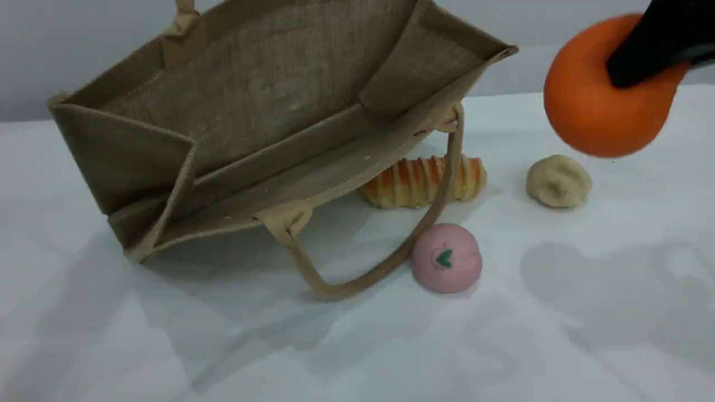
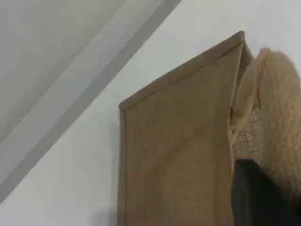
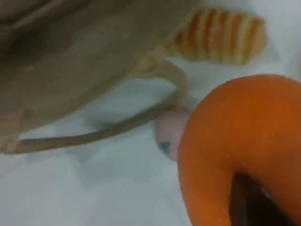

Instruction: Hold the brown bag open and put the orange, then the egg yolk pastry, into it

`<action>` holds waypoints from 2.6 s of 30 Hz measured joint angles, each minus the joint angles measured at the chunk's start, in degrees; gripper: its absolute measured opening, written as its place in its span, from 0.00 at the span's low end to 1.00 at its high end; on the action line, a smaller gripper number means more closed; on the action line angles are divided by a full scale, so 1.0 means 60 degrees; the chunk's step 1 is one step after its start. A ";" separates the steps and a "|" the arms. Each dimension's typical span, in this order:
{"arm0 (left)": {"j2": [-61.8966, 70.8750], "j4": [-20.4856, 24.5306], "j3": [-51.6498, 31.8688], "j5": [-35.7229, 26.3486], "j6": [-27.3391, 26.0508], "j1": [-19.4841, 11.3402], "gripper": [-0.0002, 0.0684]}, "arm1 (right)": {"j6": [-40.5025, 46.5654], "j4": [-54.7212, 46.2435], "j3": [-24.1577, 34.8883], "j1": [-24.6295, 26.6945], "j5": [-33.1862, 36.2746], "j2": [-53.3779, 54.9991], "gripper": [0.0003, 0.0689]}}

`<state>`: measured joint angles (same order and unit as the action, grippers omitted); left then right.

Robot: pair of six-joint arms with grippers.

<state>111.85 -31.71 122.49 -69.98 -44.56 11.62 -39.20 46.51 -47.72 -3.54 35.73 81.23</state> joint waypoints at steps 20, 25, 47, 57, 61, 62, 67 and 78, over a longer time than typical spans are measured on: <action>0.0000 0.0000 0.0000 0.0000 0.0035 0.0000 0.11 | -0.4577 0.4642 0.0068 -0.2666 -0.0844 0.0235 0.05; 0.0000 0.0000 0.0000 0.0000 0.0052 0.0000 0.11 | -0.4707 0.4803 -0.0204 -0.3233 -0.1950 0.1046 0.05; 0.0000 0.0000 0.0000 0.0000 0.0062 0.0000 0.11 | -0.4764 0.4817 -0.4407 -0.3434 -0.1364 0.5738 0.07; 0.0000 0.0000 0.0000 0.0000 0.0043 0.0000 0.11 | -0.4764 0.4992 -0.5092 -0.3434 -0.1630 0.6288 0.43; 0.0000 0.0000 0.0000 0.0000 0.0043 0.0000 0.11 | -0.4744 0.5251 -0.5092 -0.3434 -0.1412 0.6268 0.70; 0.0000 0.0000 0.0000 0.0000 0.0043 0.0000 0.11 | -0.4744 0.5251 -0.5092 -0.3434 -0.1365 0.6249 0.74; 0.0000 0.0000 0.0000 0.0000 0.0043 0.0000 0.11 | -0.4618 0.5128 -0.5092 -0.3417 -0.0980 0.5949 0.82; 0.0000 0.0000 0.0000 0.0000 0.0053 0.0000 0.11 | -0.2127 0.1921 -0.5083 -0.3397 -0.0793 0.4204 0.83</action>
<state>111.85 -31.71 122.49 -69.98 -44.24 11.62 -51.96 58.04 -78.22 -23.92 30.97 106.45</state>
